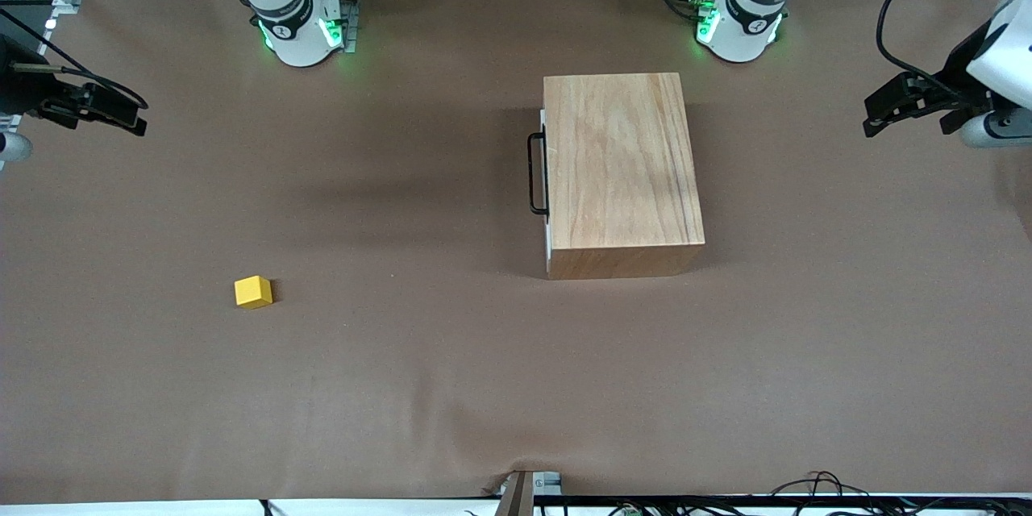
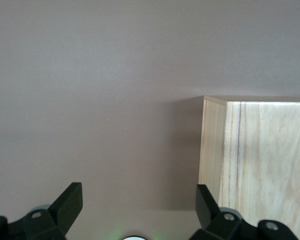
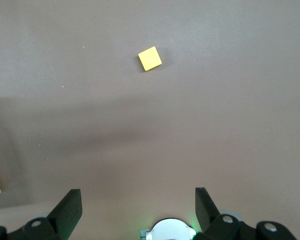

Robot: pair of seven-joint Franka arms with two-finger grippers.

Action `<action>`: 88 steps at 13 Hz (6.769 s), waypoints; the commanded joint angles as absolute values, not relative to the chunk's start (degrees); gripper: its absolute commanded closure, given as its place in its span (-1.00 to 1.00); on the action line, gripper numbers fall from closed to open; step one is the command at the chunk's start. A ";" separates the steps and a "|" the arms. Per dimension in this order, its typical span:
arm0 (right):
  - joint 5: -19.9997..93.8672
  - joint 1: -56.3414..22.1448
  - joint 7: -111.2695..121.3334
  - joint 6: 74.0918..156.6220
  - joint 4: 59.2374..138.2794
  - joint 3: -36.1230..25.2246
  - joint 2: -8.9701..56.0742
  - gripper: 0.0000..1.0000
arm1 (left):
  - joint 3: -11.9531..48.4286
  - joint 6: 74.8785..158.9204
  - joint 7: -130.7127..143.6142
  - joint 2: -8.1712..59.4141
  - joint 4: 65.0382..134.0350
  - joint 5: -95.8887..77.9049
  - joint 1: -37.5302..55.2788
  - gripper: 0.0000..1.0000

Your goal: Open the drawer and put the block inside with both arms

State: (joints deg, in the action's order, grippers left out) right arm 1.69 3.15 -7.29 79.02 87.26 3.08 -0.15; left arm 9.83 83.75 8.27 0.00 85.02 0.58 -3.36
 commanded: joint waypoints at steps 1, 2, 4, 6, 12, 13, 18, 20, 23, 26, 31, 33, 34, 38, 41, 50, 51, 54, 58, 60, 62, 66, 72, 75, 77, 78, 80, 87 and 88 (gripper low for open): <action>2.64 3.16 -7.03 78.49 87.71 2.99 -0.97 -1.00 | 10.20 82.71 8.70 -0.61 84.38 1.58 -4.22 -1.00; 2.64 3.16 -7.03 78.66 87.71 2.99 -0.88 -1.00 | 10.28 82.79 8.79 -0.44 84.03 1.67 -4.31 -1.00; 2.64 3.16 -7.03 78.58 87.71 2.99 -0.88 -1.00 | 10.28 82.79 8.70 0.26 83.23 1.23 -4.31 -1.00; 2.64 3.16 -7.03 78.57 87.71 2.99 -0.88 -1.00 | 10.37 82.79 8.61 0.88 82.62 1.14 -4.04 -1.00; 2.64 3.08 -7.12 78.58 87.89 2.99 -0.70 -1.00 | 11.16 79.47 8.08 4.47 79.12 -1.92 -3.25 -1.00; 2.64 3.08 -7.03 78.57 87.89 2.99 -0.70 -1.00 | 11.86 79.02 8.70 6.14 77.27 -2.63 -2.73 -1.00; 2.64 3.08 -7.03 78.49 87.98 2.99 -0.62 -1.00 | 13.18 78.92 23.58 13.07 73.76 -2.37 11.22 -1.00; 2.64 3.08 -7.03 78.49 87.98 2.99 -0.62 -1.00 | 12.22 80.59 32.92 17.74 70.85 -1.94 19.04 -1.00; 2.64 3.08 -7.03 78.49 87.98 2.99 -0.53 -1.00 | 12.22 88.30 43.28 21.87 70.23 -1.93 28.09 -1.00; 2.64 3.16 -7.03 78.57 87.98 2.99 -0.53 -1.00 | 12.22 96.13 49.99 27.14 70.05 -1.85 34.43 -1.00; 2.64 3.16 -7.03 78.57 87.98 2.99 -0.53 -1.00 | -2.14 100.11 56.24 34.18 68.65 1.58 54.17 -1.00; 2.64 3.16 -7.03 78.49 87.98 2.99 -0.53 -1.00 | -11.21 99.67 56.34 37.51 68.73 1.67 63.41 -1.00; 2.64 3.16 -7.03 78.40 87.98 2.99 -0.53 -1.00 | -13.95 99.58 56.34 39.36 68.73 1.67 66.33 -1.00; 2.64 3.16 -7.03 78.49 88.07 2.99 -0.53 -1.00 | -14.59 97.39 55.64 42.97 69.08 6.23 67.85 -1.00; 2.64 3.16 -7.03 78.57 88.33 2.90 -0.53 -1.00 | -14.50 95.98 55.55 44.12 69.08 7.47 68.03 -1.00; 2.64 3.16 -7.03 78.84 88.33 2.99 -0.26 -1.00 | -14.33 97.99 56.07 46.14 68.99 7.03 68.03 -1.00; 2.64 3.16 -7.03 78.75 88.42 2.99 -0.26 -1.00 | -14.24 98.26 56.07 46.32 68.99 6.86 68.03 -1.00; 2.64 3.25 -7.03 78.49 88.77 2.90 -0.35 -1.00 | -14.24 100.01 56.25 46.41 68.99 5.89 67.94 -1.00; 2.64 3.08 -7.03 79.36 88.95 2.90 0.78 -1.00 | -14.33 102.03 56.34 46.49 68.91 3.35 67.85 -1.00; 2.55 2.11 -7.03 82.77 91.13 2.90 0.97 -1.00 | -14.41 104.32 57.82 47.02 68.99 2.11 67.76 -1.00; 2.11 1.15 -7.12 85.86 93.07 2.90 2.10 -1.00 | -14.33 106.42 58.97 47.46 68.99 1.24 67.68 -1.00; 1.85 1.14 -7.12 91.74 93.60 2.81 10.08 -1.00 | -14.50 109.95 59.33 47.29 68.82 -1.32 67.59 -1.00; 0.80 3.16 -3.97 109.04 94.31 2.55 25.20 -1.00 | -13.80 111.36 60.64 47.20 68.55 -2.36 67.59 -1.00; -1.85 4.48 6.72 118.09 94.65 2.64 30.31 -1.00 | -13.80 111.62 60.64 47.20 68.38 -2.99 67.59 -1.00; -1.93 3.79 10.19 124.95 97.89 2.64 31.55 -1.00 | -13.71 111.88 62.39 47.37 67.42 -4.12 67.67 -1.00; -2.02 3.34 10.46 128.20 100.26 2.55 31.47 -1.00 | -13.54 111.97 62.58 47.37 67.24 -4.22 67.85 -1.00; -4.64 3.43 10.46 134.01 104.13 2.55 31.46 -1.00 | -12.48 112.32 62.84 47.29 67.15 -4.22 67.85 -1.00; -5.10 3.60 10.28 141.50 109.77 2.55 31.82 -1.00 | -10.90 114.87 63.46 48.25 65.65 -4.31 67.76 -1.00; -5.10 3.69 10.11 141.85 109.78 2.55 31.82 -0.16 | -10.81 115.31 63.46 48.43 65.65 -4.31 67.85 -1.00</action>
